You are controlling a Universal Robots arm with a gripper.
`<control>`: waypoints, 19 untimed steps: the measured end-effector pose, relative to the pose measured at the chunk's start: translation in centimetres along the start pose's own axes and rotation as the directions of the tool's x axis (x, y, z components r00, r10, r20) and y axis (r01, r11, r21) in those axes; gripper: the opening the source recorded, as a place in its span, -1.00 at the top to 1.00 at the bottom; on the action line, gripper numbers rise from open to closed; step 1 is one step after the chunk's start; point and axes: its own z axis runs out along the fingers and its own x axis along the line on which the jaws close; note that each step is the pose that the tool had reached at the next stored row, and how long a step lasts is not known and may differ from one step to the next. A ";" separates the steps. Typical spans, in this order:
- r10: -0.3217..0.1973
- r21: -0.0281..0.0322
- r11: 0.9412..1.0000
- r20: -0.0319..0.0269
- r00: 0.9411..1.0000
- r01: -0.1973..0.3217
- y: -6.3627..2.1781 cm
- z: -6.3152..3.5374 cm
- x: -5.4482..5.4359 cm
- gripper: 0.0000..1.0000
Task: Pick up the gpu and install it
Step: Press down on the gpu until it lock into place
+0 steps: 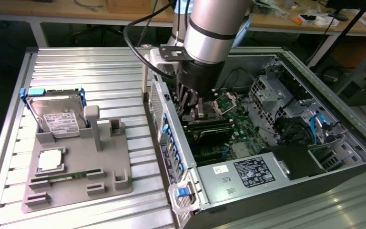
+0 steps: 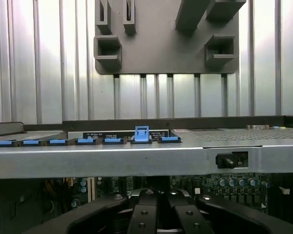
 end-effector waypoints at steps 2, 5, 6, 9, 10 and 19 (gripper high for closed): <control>0.000 0.000 1.000 0.000 1.000 0.000 0.23 0.08 0.0 0.79; 0.000 0.001 1.000 0.000 1.000 0.000 0.71 0.19 0.0 0.79; 0.000 0.000 1.000 0.000 1.000 0.000 0.87 0.21 0.0 0.79; 0.000 0.000 1.000 0.000 1.000 0.000 1.09 0.26 0.0 0.79; 0.000 0.000 1.000 0.000 1.000 0.000 1.10 0.26 0.0 0.79; 0.000 0.000 1.000 0.000 1.000 0.000 1.13 0.11 0.0 0.79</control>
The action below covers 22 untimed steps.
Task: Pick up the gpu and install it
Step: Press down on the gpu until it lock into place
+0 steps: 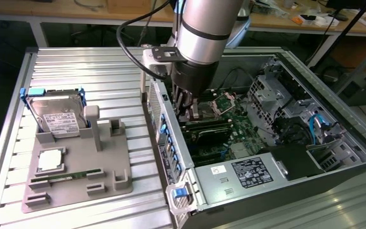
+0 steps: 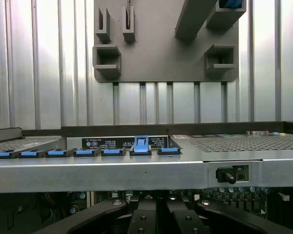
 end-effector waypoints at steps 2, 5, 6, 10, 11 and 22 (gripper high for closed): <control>0.000 0.000 1.000 0.000 1.000 0.000 0.00 0.00 0.0 0.79; 0.000 0.000 1.000 0.000 1.000 0.000 0.00 0.00 0.0 0.79; 0.000 0.000 1.000 0.000 1.000 0.000 0.00 -0.01 0.0 0.79; 0.000 0.000 1.000 0.000 1.000 0.000 0.01 -0.16 0.0 0.79; 0.000 -0.001 1.000 -0.001 1.000 0.000 0.02 -0.27 0.0 0.79; 0.000 0.006 1.000 0.000 1.000 0.000 0.14 0.09 0.2 0.79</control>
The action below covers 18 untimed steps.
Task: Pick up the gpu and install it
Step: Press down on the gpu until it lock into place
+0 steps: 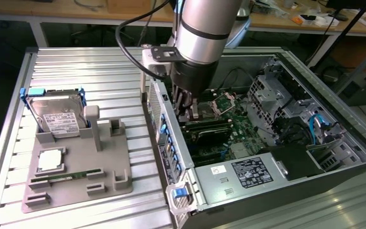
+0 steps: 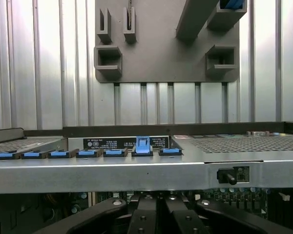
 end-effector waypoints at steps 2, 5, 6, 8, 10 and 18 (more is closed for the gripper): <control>0.000 0.004 1.000 0.001 1.000 0.000 -0.01 0.28 0.0 0.79; 0.000 0.010 1.000 0.001 1.000 0.000 0.00 0.69 0.0 0.79; 0.000 0.010 1.000 0.001 1.000 0.000 0.00 0.68 0.0 0.79; 0.000 0.010 1.000 0.000 1.000 0.000 0.02 0.01 0.0 0.79; 0.000 0.009 1.000 0.000 1.000 0.000 0.06 -0.87 0.1 0.79; 0.000 0.010 1.000 0.001 1.000 0.000 0.01 -0.87 0.7 0.79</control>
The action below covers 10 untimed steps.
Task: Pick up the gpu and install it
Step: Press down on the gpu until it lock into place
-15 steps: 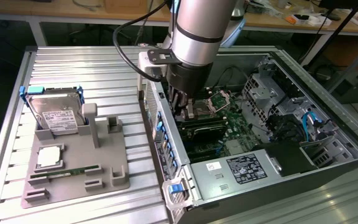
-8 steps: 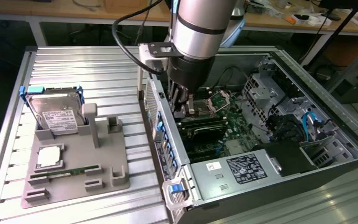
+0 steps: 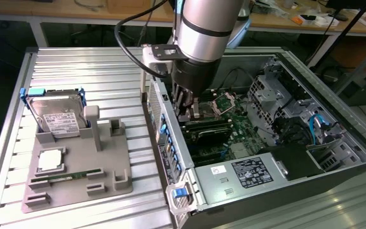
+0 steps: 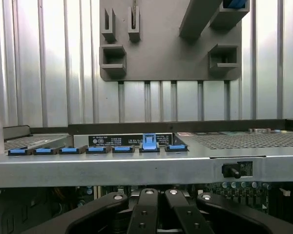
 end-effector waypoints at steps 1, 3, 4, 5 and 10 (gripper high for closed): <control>0.000 0.000 1.000 0.000 1.000 0.000 -0.01 0.00 0.3 0.79; 0.000 0.000 1.000 0.000 1.000 0.000 -0.01 0.02 0.5 0.79; 0.000 0.000 1.000 0.000 1.000 0.000 -0.01 0.04 0.5 0.79; 0.000 0.000 1.000 0.000 1.000 0.000 -0.01 0.09 0.5 0.79; 0.000 -0.001 1.000 -0.001 1.000 0.000 -0.04 0.79 0.5 0.79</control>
